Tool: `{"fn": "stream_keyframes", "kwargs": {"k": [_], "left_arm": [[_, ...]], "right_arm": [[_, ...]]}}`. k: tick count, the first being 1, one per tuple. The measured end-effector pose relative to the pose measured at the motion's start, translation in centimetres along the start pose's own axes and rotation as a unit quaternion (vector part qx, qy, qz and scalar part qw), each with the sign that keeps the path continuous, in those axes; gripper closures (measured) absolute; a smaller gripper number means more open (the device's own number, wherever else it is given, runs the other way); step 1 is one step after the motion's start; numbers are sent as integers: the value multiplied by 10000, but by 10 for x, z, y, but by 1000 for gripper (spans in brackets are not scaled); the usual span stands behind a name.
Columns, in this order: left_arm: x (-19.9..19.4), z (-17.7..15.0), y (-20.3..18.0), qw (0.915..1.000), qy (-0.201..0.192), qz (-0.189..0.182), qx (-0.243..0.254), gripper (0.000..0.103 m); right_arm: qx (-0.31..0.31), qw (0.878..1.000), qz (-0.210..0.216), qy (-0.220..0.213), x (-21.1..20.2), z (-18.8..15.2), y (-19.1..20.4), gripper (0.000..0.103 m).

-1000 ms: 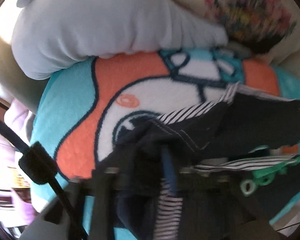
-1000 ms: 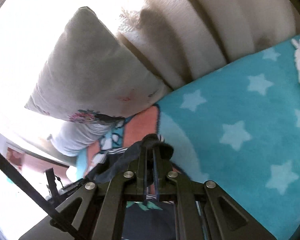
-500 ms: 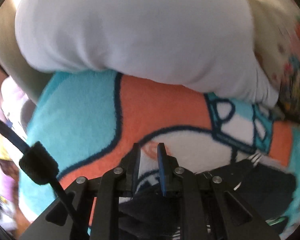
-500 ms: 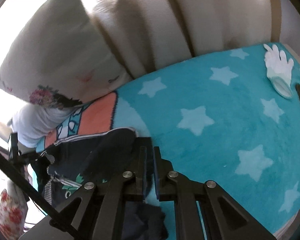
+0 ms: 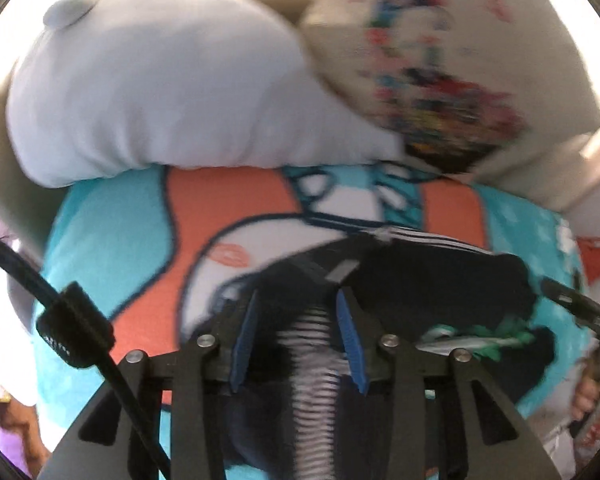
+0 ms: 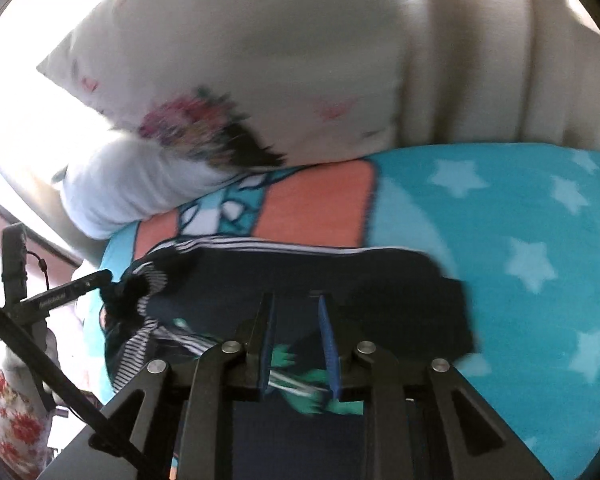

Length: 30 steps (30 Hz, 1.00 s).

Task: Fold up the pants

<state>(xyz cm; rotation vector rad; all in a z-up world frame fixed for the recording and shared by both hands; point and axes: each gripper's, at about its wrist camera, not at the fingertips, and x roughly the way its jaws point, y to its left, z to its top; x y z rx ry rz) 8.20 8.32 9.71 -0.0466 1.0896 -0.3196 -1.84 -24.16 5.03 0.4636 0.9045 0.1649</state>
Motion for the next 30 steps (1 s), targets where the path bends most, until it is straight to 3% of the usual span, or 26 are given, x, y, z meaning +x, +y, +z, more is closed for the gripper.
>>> {"fn": "stream_keyframes", "kwargs": {"k": [5, 8, 10, 14, 18, 21, 26, 30], "left_arm": [[7, -5, -16, 9966, -80, -818, -24, 65], [33, -2, -20, 9982, 138, -579, 6, 64], [57, 1, -5, 9991, 351, -146, -206, 65], [79, 2, 29, 9953, 538, 300, -742, 79], [86, 1, 49, 9910, 507, 78, -1234, 79], [85, -1, 56, 9876, 494, -56, -1490, 79], [66, -8, 46, 9882, 472, -298, -1429, 77], [29, -20, 32, 9893, 225, -403, -1385, 70]], "right_arm": [[84, 9997, 151, 168, 18, -13, 20, 80], [201, 9994, 11, 287, 22, -26, 13, 80], [411, 9986, -158, 298, 17, -34, 1, 80], [866, 9951, -467, 120, -5, -46, -32, 80], [1332, 9873, -847, -184, -36, -59, -64, 69], [1553, 9812, -1108, -308, -51, -62, -81, 66], [1551, 9802, -1198, -285, -50, -58, -91, 65], [1483, 9817, -1161, -266, -33, -42, -102, 56]]}}
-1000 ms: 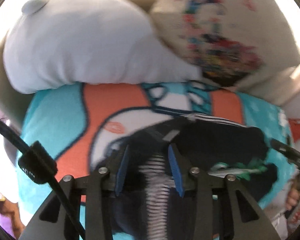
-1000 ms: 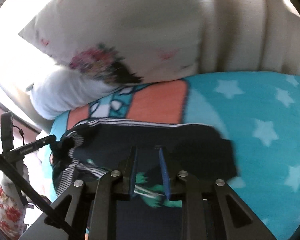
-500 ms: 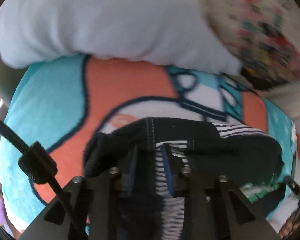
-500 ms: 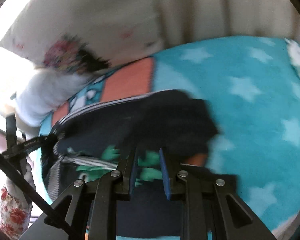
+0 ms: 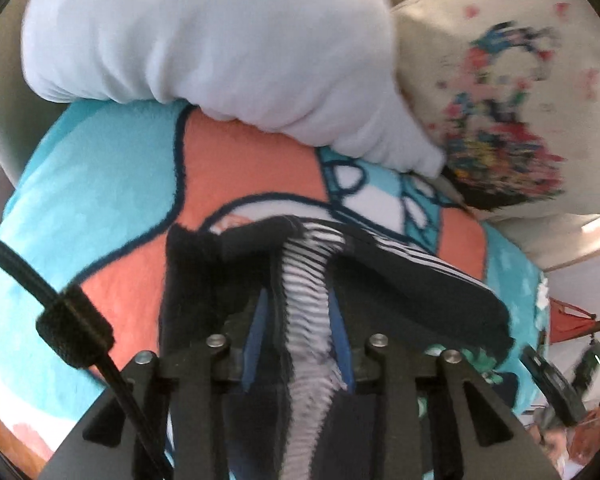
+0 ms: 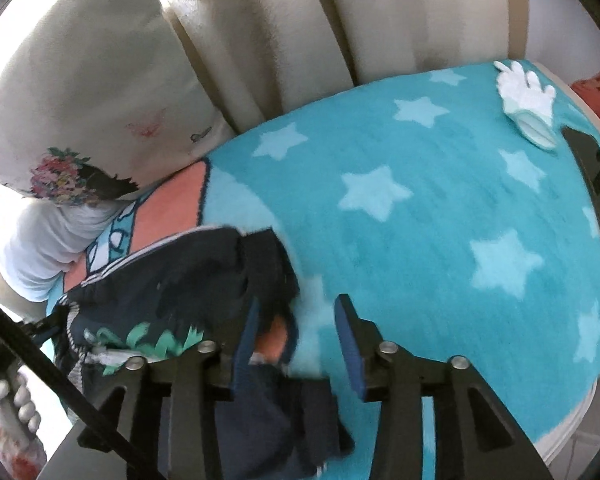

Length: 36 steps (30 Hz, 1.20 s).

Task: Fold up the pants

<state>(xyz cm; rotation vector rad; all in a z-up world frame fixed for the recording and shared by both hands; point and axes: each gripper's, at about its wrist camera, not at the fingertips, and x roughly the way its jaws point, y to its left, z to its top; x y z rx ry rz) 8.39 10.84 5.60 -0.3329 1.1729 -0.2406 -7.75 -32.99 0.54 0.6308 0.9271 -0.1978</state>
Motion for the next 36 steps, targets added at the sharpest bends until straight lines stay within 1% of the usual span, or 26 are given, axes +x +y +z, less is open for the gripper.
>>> {"fn": "stream_keyframes", "kwargs": {"k": [2, 3, 4, 5, 6, 7, 8, 10, 11, 15, 16, 19, 21, 23, 24, 26, 27, 28, 29, 31, 35, 36], "left_arm": [[-18, -10, -3, 9999, -138, -53, -58, 69], [-28, -16, -5, 9997, -229, -61, -98, 68], [-36, -21, -5, 9995, -298, -44, -131, 67], [-45, -27, -7, 9991, -379, 2, -184, 63], [-50, -31, -8, 9987, -444, 51, -232, 61], [-59, -37, -8, 9981, -538, 125, -278, 61], [-64, -41, -9, 9978, -577, 184, -286, 61], [-69, -50, -10, 9971, -612, 323, -320, 61], [-72, -53, -8, 9969, -620, 344, -352, 61], [-75, -65, -6, 9951, -632, 483, -580, 61], [-72, -67, -8, 9946, -620, 513, -655, 61], [-67, -74, -16, 9936, -626, 580, -739, 61], [-66, -77, -24, 9936, -633, 598, -717, 60], [-64, -78, -35, 9939, -638, 635, -633, 60], [-62, -77, -41, 9941, -635, 664, -570, 59], [-59, -76, -52, 9946, -611, 722, -424, 59], [-57, -74, -56, 9949, -586, 740, -345, 59], [-54, -72, -61, 9953, -552, 760, -233, 59], [-49, -68, -67, 9957, -505, 771, -71, 59], [-39, -57, -74, 9955, -406, 825, 243, 58], [-12, -26, -79, 9943, -182, 773, 706, 58], [-6, -18, -80, 9939, -130, 745, 799, 58]], "right_arm": [[6, 9998, 159, 80, 14, 11, 0, 51], [-27, 9995, 225, 213, 26, 18, 2, 50], [-51, 9991, 267, 321, 36, 23, 3, 50], [-70, 9984, 367, 431, 44, 25, 5, 51], [-93, 9970, 512, 578, 51, 26, 7, 71], [-163, 9935, 806, 790, 59, 26, 11, 92], [-262, 9925, 863, 830, 61, 26, 15, 92], [-478, 9929, 839, 697, 55, 25, 18, 93], [-488, 9930, 845, 663, 52, 26, 15, 93], [-306, 9947, 779, 600, 46, 33, -11, 94], [-314, 9947, 754, 622, 46, 35, -17, 97], [-527, 9962, 420, 555, 43, 39, -28, 97], [-476, 9964, 502, 488, 38, 45, -36, 97], [-472, 9955, 710, 416, 27, 51, -43, 93], [-569, 9947, 769, 385, 22, 53, -42, 89], [-906, 9919, 818, 346, 15, 58, -36, 82], [-1065, 9897, 882, 361, 13, 60, -31, 77], [-1245, 9863, 1008, 403, 12, 61, -23, 69], [-1363, 9837, 1086, 437, 13, 61, -13, 65], [-1714, 9758, 1258, 519, 16, 62, 5, 52], [-2312, 9608, 1367, 687, 23, 58, 45, 46], [-2527, 9555, 1341, 718, 28, 57, 60, 42]]}}
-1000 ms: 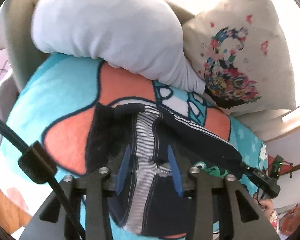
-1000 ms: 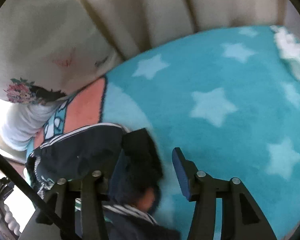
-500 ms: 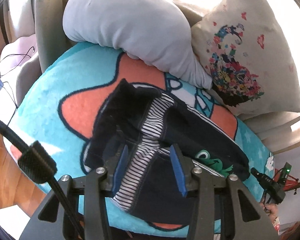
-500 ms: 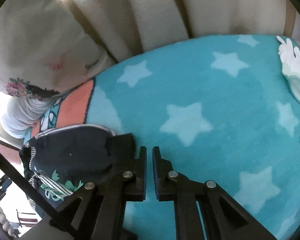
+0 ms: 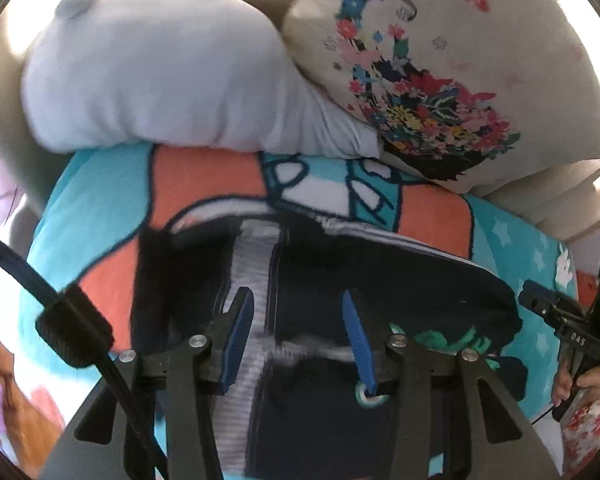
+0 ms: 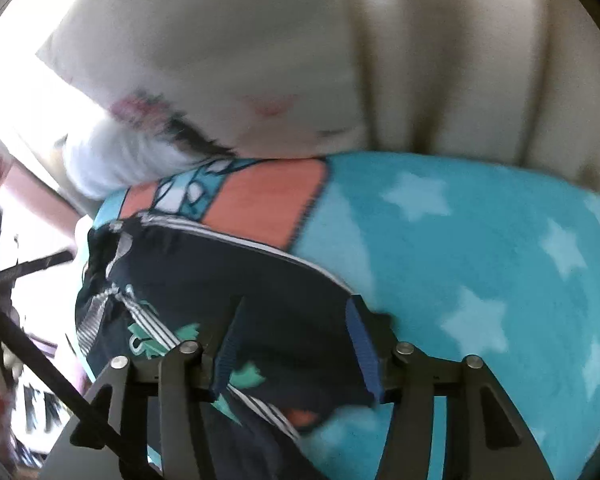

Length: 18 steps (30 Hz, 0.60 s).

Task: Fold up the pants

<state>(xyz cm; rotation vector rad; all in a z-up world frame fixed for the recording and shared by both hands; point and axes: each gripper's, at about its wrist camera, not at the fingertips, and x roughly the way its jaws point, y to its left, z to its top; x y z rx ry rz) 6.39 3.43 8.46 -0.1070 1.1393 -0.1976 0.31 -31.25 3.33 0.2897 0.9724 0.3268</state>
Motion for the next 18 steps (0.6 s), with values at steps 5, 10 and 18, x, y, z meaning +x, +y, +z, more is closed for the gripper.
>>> {"fn": "stream_keyframes", "kwargs": {"k": [5, 10, 18], "left_arm": [[46, 35, -3, 9968, 371, -206, 670, 58], [78, 53, -7, 9849, 668, -361, 1553, 58], [120, 58, -11, 9620, 1161, -973, 2272, 52]], "right_arm": [[-585, 9972, -438, 181, 32, 20, 31, 41], [-831, 9935, -658, 420, 66, 39, 46, 41], [-856, 9900, -714, 868, 111, 45, 60, 41]]}}
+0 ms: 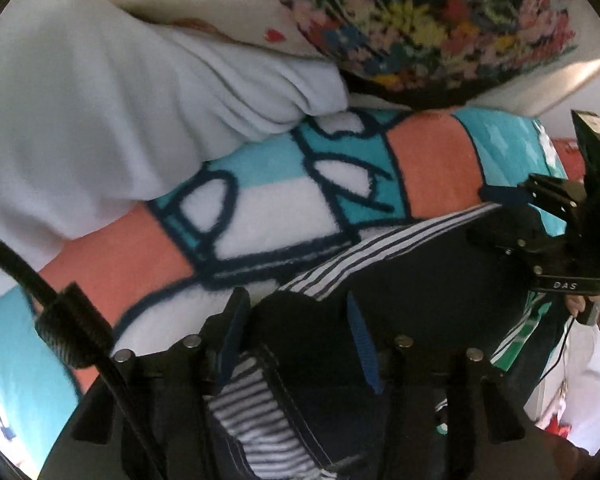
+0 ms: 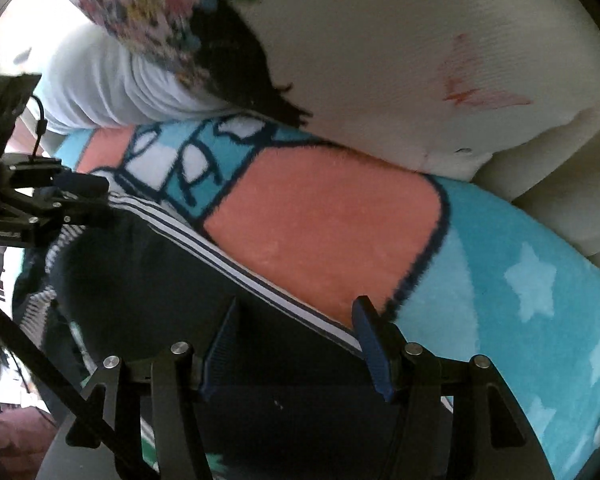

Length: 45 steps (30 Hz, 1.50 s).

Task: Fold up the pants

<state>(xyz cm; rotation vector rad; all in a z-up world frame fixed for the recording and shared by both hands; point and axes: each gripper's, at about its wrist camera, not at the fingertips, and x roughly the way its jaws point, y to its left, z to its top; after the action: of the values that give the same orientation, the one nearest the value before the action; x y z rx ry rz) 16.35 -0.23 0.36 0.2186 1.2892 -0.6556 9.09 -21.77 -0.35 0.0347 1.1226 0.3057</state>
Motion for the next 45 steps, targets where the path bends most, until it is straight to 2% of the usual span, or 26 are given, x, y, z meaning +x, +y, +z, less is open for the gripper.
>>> {"fn": "stream_keyframes", "kwargs": {"k": [3, 6, 7, 8, 9, 10, 15, 19, 25, 28, 33, 37, 42, 45], "left_arm": [[7, 1, -3, 9997, 46, -120, 224, 40], [11, 1, -9, 9990, 85, -178, 397, 38], [11, 3, -10, 9989, 93, -149, 429, 43], [10, 2, -12, 9989, 79, -102, 450, 76], [11, 1, -14, 9988, 102, -73, 469, 95], [11, -1, -17, 9988, 132, -80, 471, 95], [-2, -11, -26, 9995, -124, 169, 224, 95], [-26, -27, -42, 9984, -426, 371, -43, 95], [-68, -82, -60, 9921, -908, 604, -620, 95], [-83, -117, -61, 9874, -1053, 617, -1008, 95], [-79, -173, -67, 9789, -1032, 641, -1640, 95], [-64, -219, -65, 9659, -938, 529, -2355, 93], [-62, -246, -69, 9542, -916, 444, -2814, 90], [-75, -246, -76, 9569, -976, 414, -2705, 89]], "right_arm": [[-3, 9999, -95, -43, 5, 0, 4, 38], [72, 9998, -152, -44, 6, -1, 6, 40], [124, 9998, -145, -45, 5, -2, 7, 53], [164, 9998, -122, -51, 5, -2, 9, 64], [207, 9998, -3, -51, 5, -1, 13, 93], [334, 9991, 250, 13, 5, -2, 13, 95], [429, 9985, 318, -144, -4, -6, 17, 97], [376, 9972, 467, -442, -36, -16, 21, 97], [-131, 9936, 839, -740, -87, -54, 48, 97], [-384, 9903, 1138, -702, -101, -82, 62, 97], [-775, 9868, 1357, -420, -90, -128, 90, 97], [-1151, 9844, 1316, -220, -79, -161, 103, 97], [-1019, 9849, 1397, -54, -61, -181, 99, 94], [-915, 9851, 1453, -66, -64, -183, 95, 90]]}}
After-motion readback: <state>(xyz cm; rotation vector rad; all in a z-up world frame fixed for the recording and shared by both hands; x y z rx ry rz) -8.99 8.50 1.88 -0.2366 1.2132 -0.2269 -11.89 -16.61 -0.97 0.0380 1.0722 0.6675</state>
